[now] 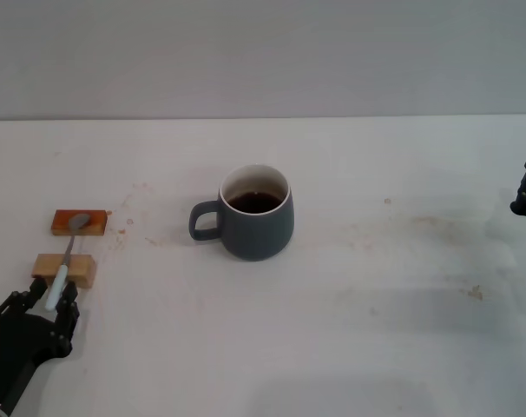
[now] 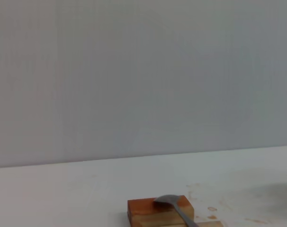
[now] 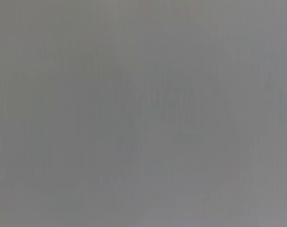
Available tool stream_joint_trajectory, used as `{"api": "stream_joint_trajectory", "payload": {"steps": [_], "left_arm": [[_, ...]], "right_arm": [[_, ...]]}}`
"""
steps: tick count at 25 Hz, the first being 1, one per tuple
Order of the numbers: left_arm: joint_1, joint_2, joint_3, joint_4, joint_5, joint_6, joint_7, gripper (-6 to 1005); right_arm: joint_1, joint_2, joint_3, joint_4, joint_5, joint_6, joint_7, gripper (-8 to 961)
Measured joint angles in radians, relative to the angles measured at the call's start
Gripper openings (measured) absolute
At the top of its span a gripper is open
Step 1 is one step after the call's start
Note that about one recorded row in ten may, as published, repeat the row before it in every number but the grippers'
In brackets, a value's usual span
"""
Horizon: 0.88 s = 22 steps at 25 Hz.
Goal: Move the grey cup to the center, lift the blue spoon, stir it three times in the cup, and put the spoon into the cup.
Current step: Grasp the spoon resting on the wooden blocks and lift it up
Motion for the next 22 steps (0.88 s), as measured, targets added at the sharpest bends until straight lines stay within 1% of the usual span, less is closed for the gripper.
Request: {"api": "stream_joint_trajectory", "payload": {"steps": [1, 12, 17, 22], "left_arm": [[-0.002, 0.0, 0.001, 0.002, -0.001, -0.002, 0.004, 454], [-0.004, 0.002, 0.001, 0.0, -0.001, 0.019, 0.01, 233], [-0.006, 0.002, 0.011, -0.013, 0.008, 0.041, 0.015, 175], [-0.002, 0.013, 0.023, -0.061, 0.013, 0.044, 0.037, 175]], "right_arm": [[0.0, 0.0, 0.0, 0.0, 0.0, 0.0, 0.0, -1], [-0.006, 0.0, -0.004, 0.004, 0.0, -0.005, 0.0, -1], [-0.011, 0.001, -0.004, 0.006, 0.0, -0.005, 0.0, -1], [-0.014, 0.003, -0.004, 0.007, 0.001, -0.006, 0.0, -1]]}}
